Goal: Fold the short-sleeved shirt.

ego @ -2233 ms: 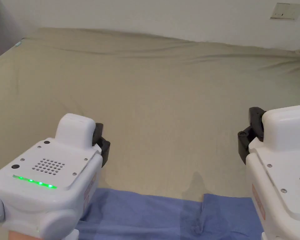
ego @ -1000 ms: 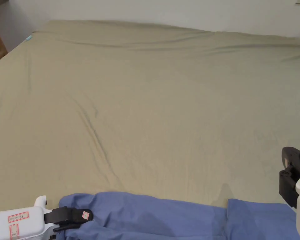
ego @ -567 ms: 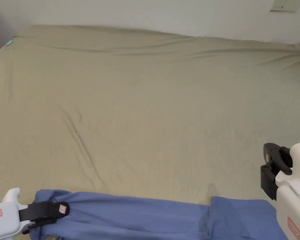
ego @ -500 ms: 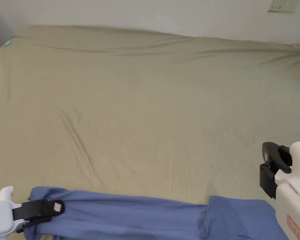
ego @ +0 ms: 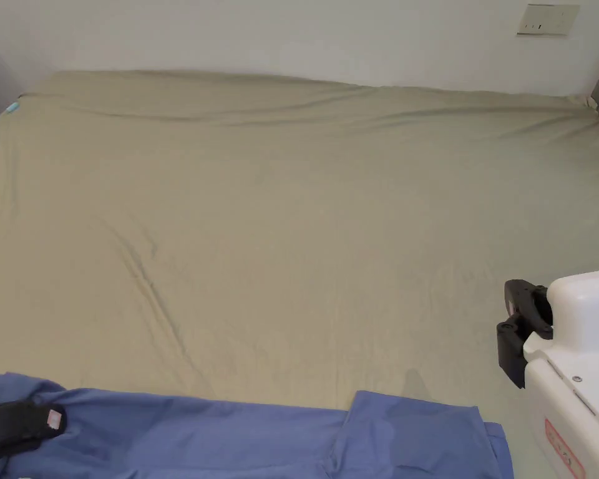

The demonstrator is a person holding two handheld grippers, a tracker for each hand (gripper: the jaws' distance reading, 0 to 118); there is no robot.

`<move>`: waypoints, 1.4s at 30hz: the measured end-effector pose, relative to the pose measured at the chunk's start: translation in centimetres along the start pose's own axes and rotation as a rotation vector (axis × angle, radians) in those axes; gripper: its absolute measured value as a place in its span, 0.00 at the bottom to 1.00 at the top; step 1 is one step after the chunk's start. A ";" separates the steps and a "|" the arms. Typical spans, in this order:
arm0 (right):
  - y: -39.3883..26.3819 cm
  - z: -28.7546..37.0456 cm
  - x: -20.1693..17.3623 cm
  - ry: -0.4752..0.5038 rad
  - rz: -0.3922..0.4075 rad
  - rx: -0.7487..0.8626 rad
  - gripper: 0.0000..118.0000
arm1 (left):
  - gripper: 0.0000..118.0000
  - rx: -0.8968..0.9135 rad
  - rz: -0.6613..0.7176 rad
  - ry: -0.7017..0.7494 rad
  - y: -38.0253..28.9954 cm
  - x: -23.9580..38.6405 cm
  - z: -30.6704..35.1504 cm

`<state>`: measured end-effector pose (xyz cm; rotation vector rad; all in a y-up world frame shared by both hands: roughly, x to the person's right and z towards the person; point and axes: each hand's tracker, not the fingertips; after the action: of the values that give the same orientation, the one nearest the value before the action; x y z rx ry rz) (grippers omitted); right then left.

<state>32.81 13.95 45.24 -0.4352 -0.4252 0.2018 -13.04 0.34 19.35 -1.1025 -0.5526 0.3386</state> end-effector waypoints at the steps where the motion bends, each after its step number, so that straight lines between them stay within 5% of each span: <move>1: 0.0 0.1 0.0 0.002 -0.001 0.002 0.02 | 0.09 0.003 -0.007 -0.018 0.0 1.2 0.0; 11: -0.8 1.5 1.2 0.005 -0.020 0.013 0.02 | 0.09 -0.144 -0.053 -0.121 -2.3 11.2 -7.1; 18: -1.9 1.6 3.2 -0.001 -0.068 -0.008 0.02 | 0.10 -0.212 -0.112 0.039 -5.1 14.2 -14.4; 21: -2.2 1.5 3.8 -0.004 -0.088 -0.008 0.02 | 0.30 -0.259 -0.079 0.041 -6.2 15.2 -16.4; 23: -2.3 1.4 4.1 -0.010 -0.091 -0.008 0.02 | 0.70 -0.279 -0.025 -0.034 -6.7 15.7 -17.3; 25: -2.4 1.3 4.3 -0.010 -0.100 -0.010 0.02 | 0.96 -0.287 0.006 -0.114 -7.1 17.2 -17.3; 30: -2.4 1.2 4.4 -0.010 -0.110 -0.012 0.02 | 0.97 -0.280 0.023 -0.334 -6.0 19.0 -15.4; 33: -2.4 1.3 4.4 -0.012 -0.109 -0.007 0.02 | 0.81 -0.160 -0.019 -0.322 -5.0 18.7 -12.7; 36: -2.4 1.4 4.3 -0.010 -0.110 -0.004 0.02 | 0.13 -0.045 -0.158 -0.146 -4.7 18.0 -10.8; 37: -2.4 1.4 4.2 -0.009 -0.110 -0.004 0.02 | 0.01 -0.020 -0.193 -0.102 -5.0 17.6 -10.7; 42: -2.3 1.7 3.7 -0.001 -0.108 0.001 0.02 | 0.00 0.065 -0.452 0.128 -8.2 16.8 -12.0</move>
<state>35.53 13.51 49.02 -0.4103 -0.4479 0.0976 7.51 -3.29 27.02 -0.8985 -0.6530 -0.1062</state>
